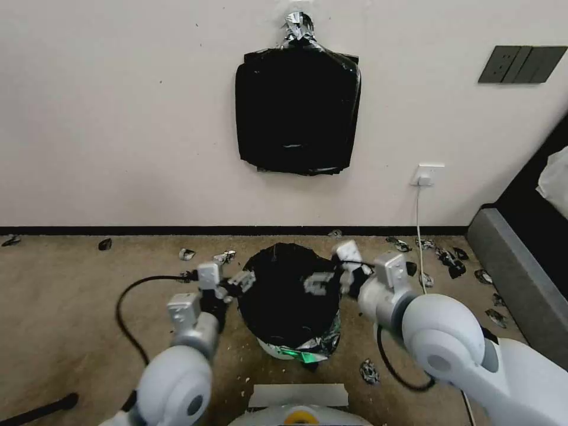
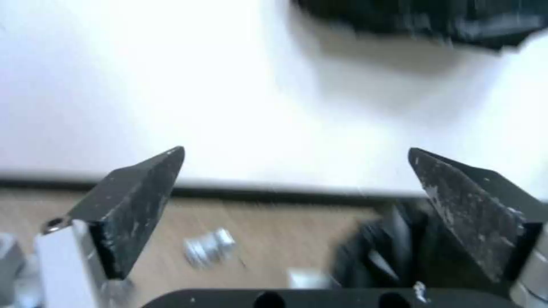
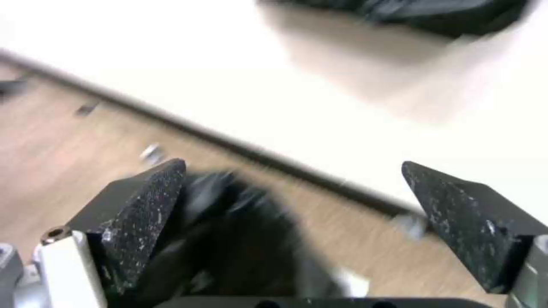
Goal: Place a trash bag onto the trash bin.
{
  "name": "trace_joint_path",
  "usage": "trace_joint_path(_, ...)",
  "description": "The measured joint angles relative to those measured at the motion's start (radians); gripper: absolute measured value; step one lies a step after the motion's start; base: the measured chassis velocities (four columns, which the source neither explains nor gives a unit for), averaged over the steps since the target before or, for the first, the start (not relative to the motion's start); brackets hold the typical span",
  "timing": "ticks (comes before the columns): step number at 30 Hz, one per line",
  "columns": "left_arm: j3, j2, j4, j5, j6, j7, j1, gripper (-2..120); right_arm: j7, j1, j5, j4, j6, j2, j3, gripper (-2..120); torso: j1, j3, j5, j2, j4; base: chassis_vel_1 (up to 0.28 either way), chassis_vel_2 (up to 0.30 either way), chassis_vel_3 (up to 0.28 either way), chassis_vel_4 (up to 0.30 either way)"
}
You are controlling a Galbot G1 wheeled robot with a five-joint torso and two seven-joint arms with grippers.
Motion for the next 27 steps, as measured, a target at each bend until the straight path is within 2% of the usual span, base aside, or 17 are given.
trace_joint_path(3, -0.077, -0.029, 0.004, 0.095, -0.105, 0.064, 0.065, 100, -0.053, -0.133, -0.186, -0.054, 0.134, 0.094, 0.098, 100, 0.000, 0.000, 0.0001, 0.000, -0.0002, 0.000, 0.000, 0.000, 0.000)
trace_joint_path(4, -0.077, -0.029, 0.004, 0.095, -0.105, 0.064, 0.065, 100, -0.053, -0.133, -0.186, -0.054, 0.134, 0.094, 0.098, 100, 0.000, 0.000, 0.0001, 0.000, -0.0002, 0.000, 0.000, 0.000, 0.000)
trace_joint_path(7, -0.151, -0.075, -0.002, 0.183, -0.185, 0.116, 0.129, 100, -0.086, -0.298, -0.349, -0.081, 0.259, 0.224, 0.210, 100, 0.000, 0.000, 0.0000, 0.000, -0.0001, 0.000, 0.000, 0.000, 0.000)
trace_joint_path(8, -0.151, -0.075, -0.002, 0.183, -0.185, 0.116, 0.129, 100, -0.086, -0.298, -0.349, -0.081, 0.259, 0.224, 0.210, 100, 0.000, 0.000, 0.0000, 0.000, -0.0001, 0.000, 0.000, 0.000, 0.000)
trace_joint_path(11, -0.206, -0.135, -0.016, 0.270, -0.242, 0.153, 0.187, 100, -0.127, -0.433, -0.495, -0.104, 0.397, 0.331, 0.303, 100, 0.000, 0.000, 0.0001, 0.000, -0.0002, 0.000, 0.000, 0.000, 0.000)
trace_joint_path(13, -0.216, -0.153, -0.018, 0.291, -0.256, 0.163, 0.200, 100, -0.129, -0.458, -0.520, -0.106, 0.426, 0.358, 0.327, 100, 0.000, 0.000, 0.0001, 0.000, -0.0003, 0.000, 0.000, 0.000, 0.000)
trace_joint_path(16, -0.258, -0.224, -0.025, 0.347, -0.307, 0.203, 0.240, 100, -0.134, -0.546, -0.611, -0.121, 0.542, 0.466, 0.412, 100, 0.000, 0.000, -0.0001, 0.000, -0.0002, 0.000, 0.000, 0.000, 0.000)
trace_joint_path(20, -0.277, -0.259, -0.024, 0.358, -0.341, 0.226, 0.265, 100, -0.135, -0.584, -0.671, -0.142, 0.615, 0.521, 0.446, 100, 0.000, 0.000, 0.0002, 0.000, -0.0004, 0.000, 0.000, 0.000, 0.000)
trace_joint_path(22, -0.286, -0.287, -0.016, 0.359, -0.385, 0.247, 0.307, 100, -0.135, -0.606, -0.697, -0.148, 0.662, 0.559, 0.464, 100, 0.000, 0.000, 0.0001, 0.000, -0.0002, 0.000, 0.000, 0.000, 0.000)
trace_joint_path(27, -0.289, -0.328, 0.009, 0.369, -0.451, 0.260, 0.355, 100, -0.144, -0.629, -0.710, -0.135, 0.689, 0.588, 0.469, 100, 0.000, 0.000, 0.0000, 0.000, -0.0001, 0.000, 0.000, 0.000, 0.000)
